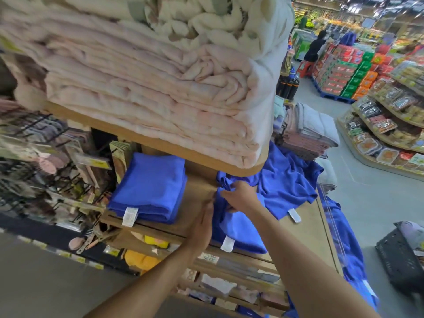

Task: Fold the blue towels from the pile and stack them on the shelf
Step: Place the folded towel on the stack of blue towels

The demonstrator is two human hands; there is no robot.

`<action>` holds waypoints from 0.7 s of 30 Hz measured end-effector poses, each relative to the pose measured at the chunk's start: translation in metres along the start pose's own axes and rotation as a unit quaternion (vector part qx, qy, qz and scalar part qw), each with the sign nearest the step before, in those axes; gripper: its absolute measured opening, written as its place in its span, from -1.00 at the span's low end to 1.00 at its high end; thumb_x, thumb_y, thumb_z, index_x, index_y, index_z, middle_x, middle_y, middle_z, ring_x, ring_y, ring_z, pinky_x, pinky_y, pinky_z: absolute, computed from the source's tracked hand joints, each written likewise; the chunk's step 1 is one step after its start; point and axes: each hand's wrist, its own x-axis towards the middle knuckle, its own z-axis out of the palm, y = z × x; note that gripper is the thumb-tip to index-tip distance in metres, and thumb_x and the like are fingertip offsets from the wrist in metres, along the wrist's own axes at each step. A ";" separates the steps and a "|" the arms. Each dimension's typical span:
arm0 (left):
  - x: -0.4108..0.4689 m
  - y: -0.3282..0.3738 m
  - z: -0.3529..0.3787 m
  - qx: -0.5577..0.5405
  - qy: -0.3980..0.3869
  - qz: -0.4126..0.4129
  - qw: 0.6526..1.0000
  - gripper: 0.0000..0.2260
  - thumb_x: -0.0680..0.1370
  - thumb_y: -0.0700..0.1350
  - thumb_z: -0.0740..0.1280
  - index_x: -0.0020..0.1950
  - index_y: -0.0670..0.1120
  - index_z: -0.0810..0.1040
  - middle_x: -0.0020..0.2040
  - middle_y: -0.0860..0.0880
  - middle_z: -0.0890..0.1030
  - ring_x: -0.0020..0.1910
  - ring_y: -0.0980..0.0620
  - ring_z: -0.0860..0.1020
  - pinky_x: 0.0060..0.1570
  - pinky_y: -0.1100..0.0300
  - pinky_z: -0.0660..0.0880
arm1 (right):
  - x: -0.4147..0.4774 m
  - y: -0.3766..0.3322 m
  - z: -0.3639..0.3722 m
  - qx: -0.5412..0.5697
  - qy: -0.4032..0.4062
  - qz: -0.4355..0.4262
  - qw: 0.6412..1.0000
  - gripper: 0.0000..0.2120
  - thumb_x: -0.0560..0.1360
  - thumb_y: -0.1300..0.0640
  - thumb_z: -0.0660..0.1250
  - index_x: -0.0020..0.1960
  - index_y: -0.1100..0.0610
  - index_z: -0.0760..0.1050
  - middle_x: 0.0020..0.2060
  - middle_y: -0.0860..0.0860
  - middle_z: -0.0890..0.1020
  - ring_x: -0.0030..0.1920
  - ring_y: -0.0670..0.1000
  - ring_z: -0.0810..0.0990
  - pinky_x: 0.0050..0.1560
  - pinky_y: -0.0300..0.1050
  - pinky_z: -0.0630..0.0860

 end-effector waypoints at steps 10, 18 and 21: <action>0.020 -0.013 -0.009 0.199 -0.030 -0.026 0.979 -0.48 0.62 0.12 0.17 0.59 0.11 0.26 0.55 0.14 0.32 0.41 0.19 0.34 0.32 0.23 0.27 | -0.006 0.056 -0.010 0.049 0.071 -0.001 0.996 -0.61 0.52 0.01 0.35 0.33 0.02 0.44 -0.35 -0.09 0.62 -0.35 -0.06 0.66 -0.34 -0.10 0.60; 0.033 -0.019 0.001 0.569 -0.081 0.115 0.810 -0.41 0.69 0.16 0.05 0.67 -0.03 0.03 0.68 -0.03 -0.09 0.65 0.01 -0.05 0.58 0.06 0.01 | -0.038 0.115 -0.046 0.250 0.026 0.171 0.953 -0.57 0.44 -0.01 0.53 0.04 0.11 0.30 -0.31 0.05 0.37 -0.42 0.02 0.38 -0.37 -0.10 0.30; 0.030 -0.026 0.004 0.617 -0.046 0.153 0.770 -0.38 0.67 0.19 0.05 0.67 -0.03 0.02 0.68 -0.08 -0.05 0.62 -0.07 0.12 0.53 0.03 0.12 | -0.039 0.107 -0.040 0.267 -0.008 0.183 0.946 -0.55 0.39 -0.05 0.57 -0.05 0.11 0.34 -0.31 0.04 0.29 -0.39 0.02 0.31 -0.41 -0.16 0.28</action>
